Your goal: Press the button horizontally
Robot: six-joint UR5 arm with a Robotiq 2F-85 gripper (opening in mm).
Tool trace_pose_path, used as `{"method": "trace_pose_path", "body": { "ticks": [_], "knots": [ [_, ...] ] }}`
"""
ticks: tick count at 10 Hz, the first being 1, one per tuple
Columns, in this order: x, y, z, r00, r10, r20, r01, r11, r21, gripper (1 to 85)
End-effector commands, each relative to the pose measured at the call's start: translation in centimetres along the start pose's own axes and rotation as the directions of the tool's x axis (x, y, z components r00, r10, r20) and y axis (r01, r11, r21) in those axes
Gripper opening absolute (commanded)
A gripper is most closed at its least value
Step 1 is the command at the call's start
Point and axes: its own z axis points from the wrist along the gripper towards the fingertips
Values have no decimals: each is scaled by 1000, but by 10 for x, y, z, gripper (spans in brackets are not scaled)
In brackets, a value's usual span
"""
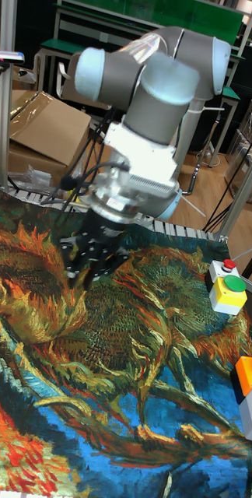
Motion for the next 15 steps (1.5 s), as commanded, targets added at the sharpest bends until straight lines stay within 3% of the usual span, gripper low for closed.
{"method": "trace_pose_path", "body": {
  "ticks": [1,2,3,5,6,8,9,10,12,14,15],
  "knots": [
    [12,-32,10,997,-54,-46,58,994,96,383],
    [8,-24,11,999,-24,-30,26,997,69,417],
    [7,-23,11,1000,4,-23,-3,998,64,423],
    [9,-28,12,999,17,-31,-14,996,83,450],
    [9,-36,25,999,-8,-36,12,994,107,457],
    [19,-78,42,992,-94,-86,113,964,242,467],
    [20,-83,41,990,-107,-91,127,962,244,473],
    [19,-90,34,989,-108,-99,131,954,269,477],
    [15,-63,41,997,-42,-60,52,983,173,530],
    [16,-62,44,997,-54,-61,64,983,170,537],
    [16,-67,56,996,-70,-50,77,980,183,537]
  ]
}}
